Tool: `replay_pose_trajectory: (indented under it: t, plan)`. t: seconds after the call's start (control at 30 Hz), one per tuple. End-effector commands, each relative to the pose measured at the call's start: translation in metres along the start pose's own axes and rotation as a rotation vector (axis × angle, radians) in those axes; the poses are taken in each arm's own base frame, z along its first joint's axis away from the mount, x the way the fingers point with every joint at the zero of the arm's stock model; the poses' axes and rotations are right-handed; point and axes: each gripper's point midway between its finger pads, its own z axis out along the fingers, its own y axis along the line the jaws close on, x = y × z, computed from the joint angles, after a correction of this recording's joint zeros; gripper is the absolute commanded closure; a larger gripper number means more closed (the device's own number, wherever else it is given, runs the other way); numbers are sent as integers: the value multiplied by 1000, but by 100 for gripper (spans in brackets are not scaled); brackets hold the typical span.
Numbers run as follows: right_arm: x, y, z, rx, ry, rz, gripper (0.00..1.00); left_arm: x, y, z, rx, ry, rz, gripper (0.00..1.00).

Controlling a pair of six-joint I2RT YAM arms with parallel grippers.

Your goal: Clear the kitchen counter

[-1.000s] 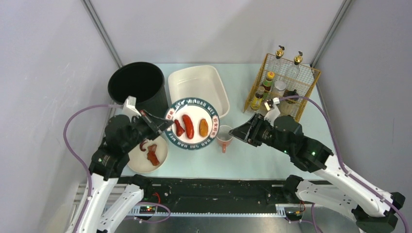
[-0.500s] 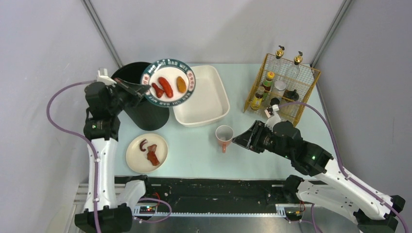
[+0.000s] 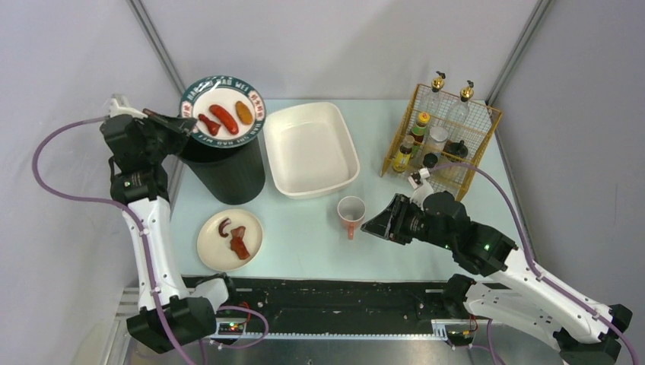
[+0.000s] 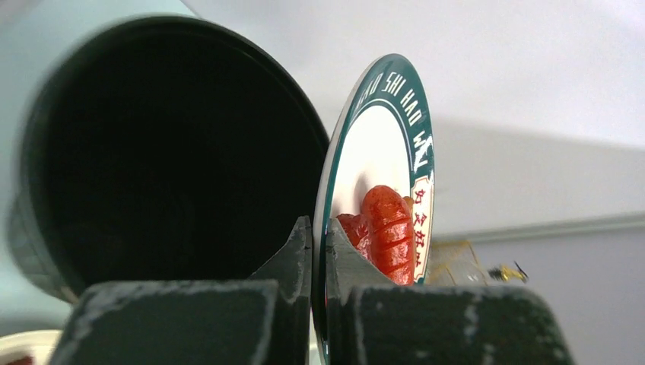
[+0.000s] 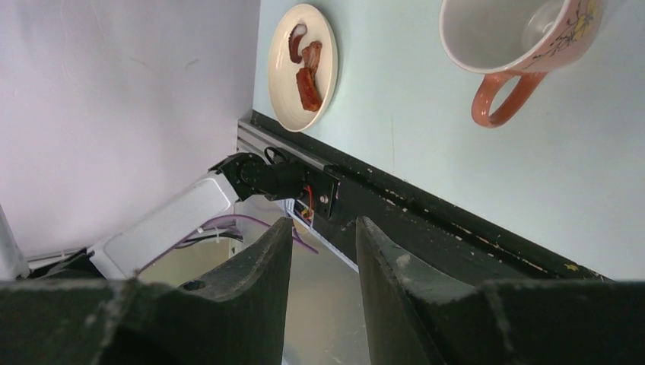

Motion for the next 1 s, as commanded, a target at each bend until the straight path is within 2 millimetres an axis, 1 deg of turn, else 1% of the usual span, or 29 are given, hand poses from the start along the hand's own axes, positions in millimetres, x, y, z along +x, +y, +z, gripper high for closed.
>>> replay_pose_trajectory:
  t: [0.0,0.03,0.07,0.1,0.13,0.17,0.2,0.27,0.3,0.4,0.47,0.57,0.7,0.73,0.87,0.97]
  plan:
    - [8,3,-4,-32,36,-26,60,-54,-11,-11,-34,-186,109,100]
    - [9,2,-4,-29,41,-28,60,-60,-3,-12,-77,-209,129,100]
    - [9,2,-5,-30,41,-31,60,-65,-2,-13,-94,-226,142,100]
    - [10,1,-6,-27,45,-32,60,-70,5,-15,-137,-250,163,100]
    - [10,1,-7,-29,45,-37,60,-76,4,-18,-151,-271,178,100]
    - [11,0,-8,-27,48,-38,60,-81,11,-20,-193,-295,199,100]
    - [12,-1,-9,-24,50,-41,60,-85,11,-23,-206,-310,211,100]
    - [13,-4,-10,-19,49,-45,60,-95,18,-29,-266,-350,246,100]
    - [14,-6,-10,-16,49,-46,60,-95,20,-30,-279,-348,271,100]
    - [15,-9,-10,-17,49,-46,60,-105,32,-38,-360,-390,334,100]
    - [16,-9,-10,-19,50,-45,60,-109,35,-43,-402,-409,384,100]
    - [17,-10,-8,-23,55,-44,60,-112,32,-51,-453,-436,470,100]
    - [20,-10,-4,-29,69,-38,60,-112,29,-55,-524,-451,576,100]
    - [21,-10,-3,-32,74,-37,60,-110,26,-54,-523,-442,606,100]
    - [24,-12,-3,-31,83,-36,60,-112,17,-62,-585,-467,697,100]
    - [24,-15,-3,-25,80,-35,60,-112,8,-62,-609,-471,749,100]
